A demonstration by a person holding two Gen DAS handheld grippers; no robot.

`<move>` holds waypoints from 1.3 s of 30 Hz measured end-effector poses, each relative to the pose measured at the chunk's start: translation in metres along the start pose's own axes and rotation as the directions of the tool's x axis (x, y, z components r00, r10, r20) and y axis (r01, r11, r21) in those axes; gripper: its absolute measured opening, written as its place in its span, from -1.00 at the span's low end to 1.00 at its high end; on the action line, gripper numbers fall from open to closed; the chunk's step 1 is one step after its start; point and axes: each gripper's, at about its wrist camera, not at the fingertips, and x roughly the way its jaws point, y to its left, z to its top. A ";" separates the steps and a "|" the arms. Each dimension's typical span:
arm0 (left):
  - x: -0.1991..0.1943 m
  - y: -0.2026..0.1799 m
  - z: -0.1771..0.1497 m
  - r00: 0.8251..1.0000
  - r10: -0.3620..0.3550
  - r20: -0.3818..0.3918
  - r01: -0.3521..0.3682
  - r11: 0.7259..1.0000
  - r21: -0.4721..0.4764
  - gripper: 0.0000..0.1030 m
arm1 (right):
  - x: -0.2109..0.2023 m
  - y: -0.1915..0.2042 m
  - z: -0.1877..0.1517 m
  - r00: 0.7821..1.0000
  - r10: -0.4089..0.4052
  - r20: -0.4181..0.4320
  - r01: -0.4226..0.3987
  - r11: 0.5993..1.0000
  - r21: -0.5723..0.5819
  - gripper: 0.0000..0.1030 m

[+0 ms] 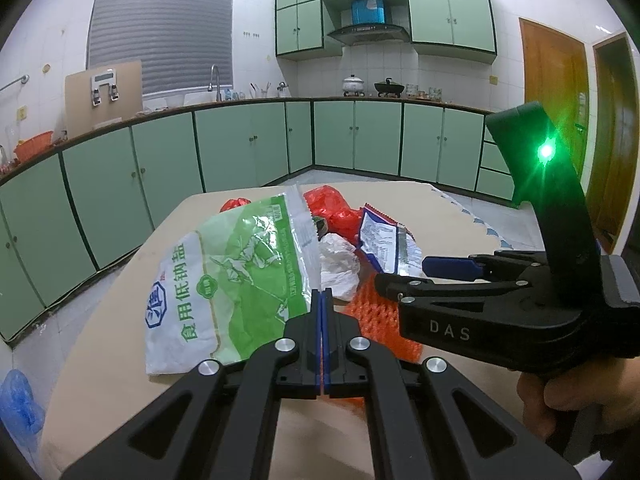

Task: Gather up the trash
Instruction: 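Grasp the blue-white snack wrapper with the right gripper while the left gripper holds the salt bag, then carry the salt bag and wrapper over the black bin and open both grippers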

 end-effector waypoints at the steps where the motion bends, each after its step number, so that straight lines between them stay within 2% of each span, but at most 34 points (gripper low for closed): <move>1: 0.002 0.001 0.000 1.000 0.000 -0.002 0.000 1.000 0.002 -0.99 | 0.002 0.002 0.001 1.000 -0.005 0.003 0.005 1.000 -0.008 0.00; 6: 0.010 0.004 0.003 1.000 -0.016 -0.001 0.016 1.000 0.005 -0.99 | 0.013 0.008 0.005 1.000 -0.024 -0.005 0.024 0.999 -0.031 -0.02; 8: 0.016 0.005 0.001 1.000 -0.023 -0.006 0.023 1.000 0.004 -0.99 | 0.019 0.007 0.005 1.000 -0.024 -0.018 0.023 0.999 -0.028 -0.17; 9: 0.018 0.007 0.001 1.000 -0.025 -0.010 0.025 1.000 0.001 -0.99 | 0.021 0.006 0.005 1.000 -0.010 -0.025 0.009 1.000 -0.021 -0.37; 10: 0.020 0.008 0.001 1.000 -0.025 -0.012 0.025 1.000 -0.002 -0.99 | 0.022 0.005 0.006 0.999 0.004 -0.032 -0.005 1.000 -0.014 -0.67; 11: 0.021 0.010 0.002 1.000 -0.027 -0.012 0.027 1.000 -0.005 -0.99 | 0.022 0.004 0.006 0.999 0.005 -0.034 -0.005 1.000 -0.011 -0.81; 16: 0.021 0.015 0.003 0.999 -0.030 -0.011 0.030 0.999 -0.018 -0.99 | 0.013 -0.001 0.007 0.999 0.032 -0.016 -0.032 0.999 0.012 -0.98; 24: 0.009 0.009 0.007 1.000 -0.029 0.007 0.029 1.000 0.003 -0.99 | -0.015 -0.012 0.007 0.999 0.050 0.021 -0.050 0.998 0.036 -1.00; 39: -0.062 -0.024 0.045 0.994 -0.035 0.107 0.028 0.997 0.070 -0.99 | -0.118 -0.044 0.006 0.990 0.032 0.141 -0.045 0.995 0.088 -1.00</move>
